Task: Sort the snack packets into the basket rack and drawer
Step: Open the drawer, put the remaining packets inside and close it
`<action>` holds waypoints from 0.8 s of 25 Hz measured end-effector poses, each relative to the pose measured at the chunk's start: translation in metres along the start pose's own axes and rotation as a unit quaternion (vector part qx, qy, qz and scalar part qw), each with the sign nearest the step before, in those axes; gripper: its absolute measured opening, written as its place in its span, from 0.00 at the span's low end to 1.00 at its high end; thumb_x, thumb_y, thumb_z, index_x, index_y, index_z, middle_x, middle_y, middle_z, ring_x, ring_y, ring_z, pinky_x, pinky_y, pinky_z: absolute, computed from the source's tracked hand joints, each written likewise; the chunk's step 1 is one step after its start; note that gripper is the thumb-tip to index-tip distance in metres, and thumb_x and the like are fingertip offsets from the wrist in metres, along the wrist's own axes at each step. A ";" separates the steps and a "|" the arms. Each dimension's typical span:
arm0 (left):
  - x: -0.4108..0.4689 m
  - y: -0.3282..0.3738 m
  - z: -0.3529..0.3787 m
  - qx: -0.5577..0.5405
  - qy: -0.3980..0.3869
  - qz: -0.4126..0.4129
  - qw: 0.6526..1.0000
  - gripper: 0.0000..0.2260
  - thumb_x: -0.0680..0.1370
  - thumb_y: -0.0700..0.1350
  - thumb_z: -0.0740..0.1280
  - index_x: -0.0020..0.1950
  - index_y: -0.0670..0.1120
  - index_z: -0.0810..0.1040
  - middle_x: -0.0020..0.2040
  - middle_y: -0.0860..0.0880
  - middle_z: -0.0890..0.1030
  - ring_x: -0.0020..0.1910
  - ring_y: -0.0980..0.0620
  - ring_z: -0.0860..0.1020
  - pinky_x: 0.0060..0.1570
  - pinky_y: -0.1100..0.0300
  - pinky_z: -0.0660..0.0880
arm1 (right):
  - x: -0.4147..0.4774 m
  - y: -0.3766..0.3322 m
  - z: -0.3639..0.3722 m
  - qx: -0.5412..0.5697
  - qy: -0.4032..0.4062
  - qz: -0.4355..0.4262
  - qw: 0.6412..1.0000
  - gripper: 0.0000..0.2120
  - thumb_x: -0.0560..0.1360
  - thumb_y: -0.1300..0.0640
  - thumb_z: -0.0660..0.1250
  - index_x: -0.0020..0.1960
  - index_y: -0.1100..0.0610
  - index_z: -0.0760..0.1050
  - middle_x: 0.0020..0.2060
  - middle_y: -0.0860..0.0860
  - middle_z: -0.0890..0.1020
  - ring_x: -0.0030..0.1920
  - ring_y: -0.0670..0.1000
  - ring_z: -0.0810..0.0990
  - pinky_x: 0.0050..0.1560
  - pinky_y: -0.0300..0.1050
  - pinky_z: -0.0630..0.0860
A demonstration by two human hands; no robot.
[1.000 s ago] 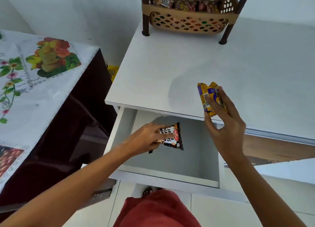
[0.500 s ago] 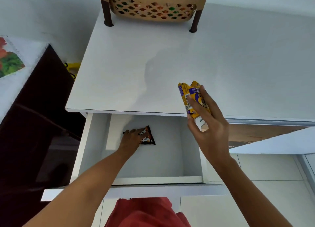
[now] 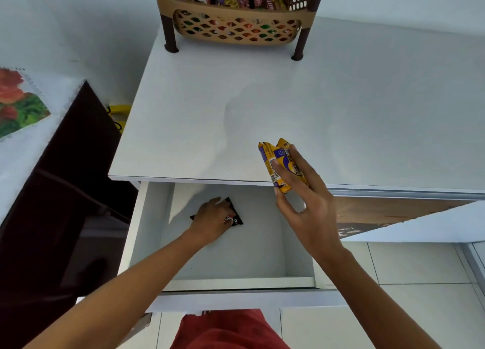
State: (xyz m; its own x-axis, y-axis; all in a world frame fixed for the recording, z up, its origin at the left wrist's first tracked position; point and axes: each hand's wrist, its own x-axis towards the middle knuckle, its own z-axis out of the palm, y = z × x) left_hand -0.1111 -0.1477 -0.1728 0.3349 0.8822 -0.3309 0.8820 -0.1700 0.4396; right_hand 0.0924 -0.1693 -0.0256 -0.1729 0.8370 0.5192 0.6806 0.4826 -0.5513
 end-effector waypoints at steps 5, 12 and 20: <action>-0.057 0.009 -0.047 -0.131 0.115 0.038 0.984 0.07 0.75 0.43 0.67 0.49 0.51 0.84 0.51 0.53 0.83 0.53 0.54 0.78 0.52 0.58 0.75 | -0.013 -0.009 0.006 0.006 -0.117 -0.093 0.989 0.20 0.74 0.63 0.68 0.66 0.55 0.74 0.72 0.57 0.68 0.62 0.53 0.75 0.59 0.47 0.74; -0.127 -0.015 -0.063 -0.142 0.116 -0.017 0.983 0.07 0.77 0.48 0.66 0.51 0.56 0.83 0.52 0.61 0.81 0.54 0.59 0.76 0.55 0.57 0.75 | -0.052 0.039 0.055 -0.060 -0.285 -0.234 0.927 0.21 0.74 0.62 0.68 0.66 0.52 0.73 0.71 0.55 0.69 0.57 0.57 0.77 0.57 0.47 0.77; -0.150 -0.001 -0.064 -0.128 0.144 -0.041 0.981 0.08 0.78 0.48 0.65 0.53 0.56 0.82 0.53 0.61 0.81 0.55 0.61 0.75 0.57 0.63 0.72 | -0.066 0.130 0.168 -0.238 -0.367 0.014 0.899 0.32 0.70 0.63 0.71 0.72 0.56 0.66 0.73 0.61 0.64 0.64 0.63 0.73 0.57 0.51 0.77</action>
State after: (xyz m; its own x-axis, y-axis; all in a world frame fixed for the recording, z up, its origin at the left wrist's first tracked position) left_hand -0.1834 -0.2522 -0.0703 0.1272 0.9818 -0.1412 0.7780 -0.0105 0.6282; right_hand 0.0727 -0.1184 -0.2415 -0.4548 0.8766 -0.1575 0.8897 0.4391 -0.1252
